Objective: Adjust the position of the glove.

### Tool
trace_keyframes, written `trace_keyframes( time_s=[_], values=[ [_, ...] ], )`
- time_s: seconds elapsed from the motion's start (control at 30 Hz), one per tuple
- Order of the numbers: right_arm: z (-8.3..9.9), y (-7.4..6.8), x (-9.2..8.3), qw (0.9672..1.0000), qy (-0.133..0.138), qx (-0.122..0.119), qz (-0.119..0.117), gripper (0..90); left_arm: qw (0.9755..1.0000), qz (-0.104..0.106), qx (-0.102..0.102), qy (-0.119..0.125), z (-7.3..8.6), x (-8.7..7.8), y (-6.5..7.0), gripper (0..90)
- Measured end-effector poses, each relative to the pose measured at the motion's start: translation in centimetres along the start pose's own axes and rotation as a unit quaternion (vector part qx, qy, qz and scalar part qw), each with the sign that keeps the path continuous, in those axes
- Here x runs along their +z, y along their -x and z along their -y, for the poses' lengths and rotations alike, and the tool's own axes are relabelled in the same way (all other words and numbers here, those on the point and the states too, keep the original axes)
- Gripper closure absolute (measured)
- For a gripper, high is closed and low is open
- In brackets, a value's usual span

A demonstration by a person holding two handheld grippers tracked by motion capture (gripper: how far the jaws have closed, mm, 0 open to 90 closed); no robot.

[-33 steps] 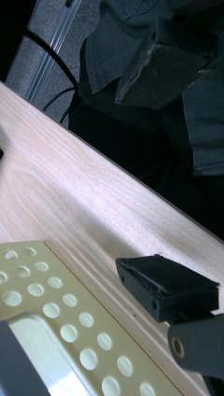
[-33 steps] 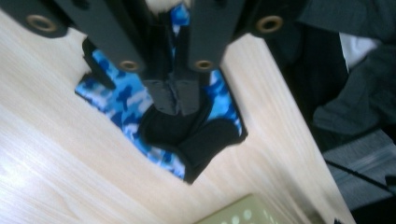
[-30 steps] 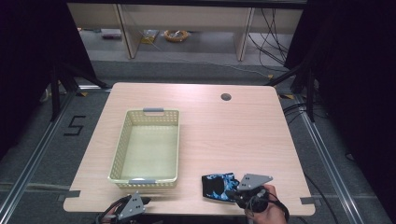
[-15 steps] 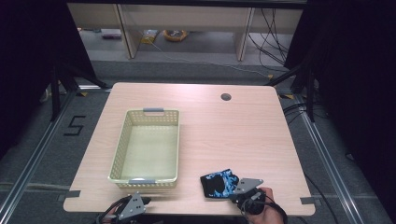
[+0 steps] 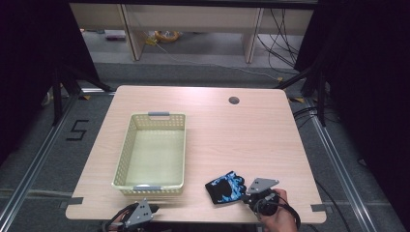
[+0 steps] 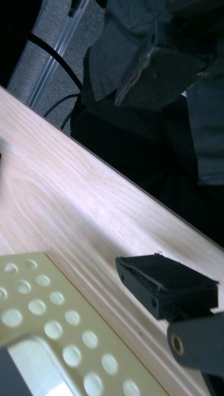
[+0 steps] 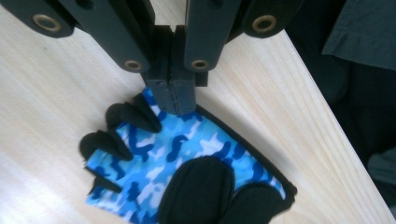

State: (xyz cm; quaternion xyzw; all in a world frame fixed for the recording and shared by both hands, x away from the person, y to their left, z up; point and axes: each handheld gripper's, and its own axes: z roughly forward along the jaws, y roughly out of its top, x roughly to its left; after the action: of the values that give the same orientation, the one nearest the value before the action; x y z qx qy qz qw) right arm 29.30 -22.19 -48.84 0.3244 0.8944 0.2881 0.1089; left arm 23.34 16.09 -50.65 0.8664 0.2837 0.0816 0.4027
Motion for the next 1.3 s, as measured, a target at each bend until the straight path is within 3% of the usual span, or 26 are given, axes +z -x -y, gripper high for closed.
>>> trace_keyframes(
  time_s=[0.07, 0.17, 0.2, 0.3, 0.37, 0.4, 0.47, 0.5, 0.53, 0.57, 0.6, 0.67, 0.73, 0.77, 0.8, 0.83, 0.97, 1.0, 1.03, 1.1, 1.13, 1.17, 1.2, 1.23, 1.27, 1.3],
  values=[
    [0.0, 0.1, -0.5, 0.9999, 0.015, 0.008, 0.0, 84.1, 0.9995, 0.013, -0.025, 0.013, -0.3, 0.5, 0.5, 21.1],
    [-0.1, 0.6, -1.1, 0.9988, 0.04, 0.026, 0.009, 77.3, 0.999, 0.026, -0.035, 0.013, -0.9, 1.0, 0.8, 23.8],
    [-0.1, 0.8, -1.3, 0.9983, 0.045, 0.034, 0.013, 74.1, 0.998, 0.034, -0.047, 0.024, -1.3, 1.4, 1.1, 24.8],
    [-0.3, 2.0, -1.7, 0.9955, 0.075, 0.055, 0.019, 67.8, 0.9984, 0.035, -0.04, 0.021, -2.5, 2.1, 1.4, 27.1],
    [-0.4, 2.4, -1.8, 0.9939, 0.083, 0.069, 0.022, 64.1, 0.9978, 0.038, -0.041, 0.037, -3.3, 2.7, 1.8, 28.4],
    [-0.5, 2.4, -1.9, 0.9931, 0.076, 0.088, 0.016, 62.9, 0.9985, 0.033, -0.033, 0.029, -3.9, 3.1, 1.8, 28.6],
    [-0.6, 3.0, -1.6, 0.9913, 0.086, 0.099, 0.015, 59.0, 0.9986, 0.03, -0.023, 0.036, -4.5, 3.8, 2.0, 28.6],
    [-0.7, 3.1, -1.4, 0.9897, 0.086, 0.114, 0.007, 57.2, 0.9983, 0.03, -0.039, 0.033, -4.8, 4.2, 2.2, 28.6],
    [-0.7, 3.6, -1.2, 0.9908, 0.088, 0.102, 0.013, 56.3, 0.9983, 0.033, -0.037, 0.03, -5.1, 4.6, 2.3, 28.7],
    [-0.9, 3.6, -1.0, 0.9895, 0.087, 0.115, 0.01, 55.1, 0.9983, 0.034, -0.038, 0.03, -5.2, 4.8, 2.4, 28.8],
    [-0.9, 3.8, -0.9, 0.9897, 0.09, 0.111, 0.012, 54.3, 0.9981, 0.031, -0.045, 0.03, -5.4, 5.3, 2.5, 29.0],
    [-1.0, 4.0, -0.7, 0.99, 0.084, 0.114, 0.006, 52.2, 0.999, 0.027, -0.031, 0.016, -5.7, 5.8, 2.4, 29.2],
    [-1.1, 4.3, -0.5, 0.9896, 0.085, 0.116, 0.011, 52.0, 0.9977, 0.034, -0.053, 0.026, -6.0, 6.5, 2.6, 29.4],
    [-1.1, 4.5, -0.3, 0.9904, 0.088, 0.106, 0.009, 51.9, 0.9977, 0.032, -0.054, 0.023, -6.1, 6.7, 2.5, 30.1],
    [-1.2, 4.2, -0.4, 0.988, 0.082, 0.131, 0.008, 51.7, 0.9978, 0.029, -0.056, 0.019, -6.3, 7.0, 2.5, 30.5],
    [-1.2, 4.6, -0.2, 0.9895, 0.085, 0.117, 0.008, 51.2, 0.998, 0.026, -0.055, 0.014, -6.4, 7.1, 2.5, 30.5],
    [-1.2, 4.8, 0.2, 0.9893, 0.073, 0.127, 0.005, 50.8, 0.9982, 0.019, -0.054, 0.015, -6.9, 7.5, 2.0, 31.6],
    [-1.2, 5.0, 0.3, 0.989, 0.074, 0.128, 0.003, 50.4, 0.9973, 0.014, -0.069, 0.018, -7.0, 7.7, 2.0, 31.8],
    [-1.2, 4.9, 0.6, 0.987, 0.083, 0.138, 0.008, 50.3, 0.998, 0.015, -0.059, 0.018, -7.1, 7.8, 1.8, 32.0],
    [-1.2, 5.0, 0.5, 0.986, 0.076, 0.149, 0.003, 50.3, 0.9974, 0.007, -0.069, 0.019, -7.2, 8.0, 1.8, 32.8],
    [-1.3, 5.2, 0.6, 0.9863, 0.079, 0.144, -0.013, 50.3, 0.9976, 0.005, -0.067, 0.018, -7.2, 8.1, 1.8, 33.5],
    [-1.3, 5.3, 0.7, 0.9877, 0.08, 0.135, -0.003, 50.3, 0.9977, 0.007, -0.064, 0.023, -7.3, 8.3, 1.9, 33.7],
    [-1.4, 5.2, 0.6, 0.9875, 0.073, 0.14, 0.001, 50.3, 0.9977, 0.006, -0.064, 0.019, -7.4, 8.4, 1.9, 33.9],
    [-1.4, 5.1, 0.8, 0.9856, 0.077, 0.15, 0.004, 50.4, 0.9976, 0.005, -0.065, 0.021, -7.4, 8.6, 1.8, 34.0],
    [-1.5, 5.1, 0.7, 0.987, 0.069, 0.145, 0.001, 50.3, 0.9972, 0.006, -0.07, 0.023, -7.5, 8.7, 1.8, 34.3],
    [-1.5, 5.2, 0.9, 0.987, 0.077, 0.141, 0.005, 50.3, 0.9963, 0.001, -0.083, 0.023, -7.5, 8.7, 1.8, 34.7]
  ],
)
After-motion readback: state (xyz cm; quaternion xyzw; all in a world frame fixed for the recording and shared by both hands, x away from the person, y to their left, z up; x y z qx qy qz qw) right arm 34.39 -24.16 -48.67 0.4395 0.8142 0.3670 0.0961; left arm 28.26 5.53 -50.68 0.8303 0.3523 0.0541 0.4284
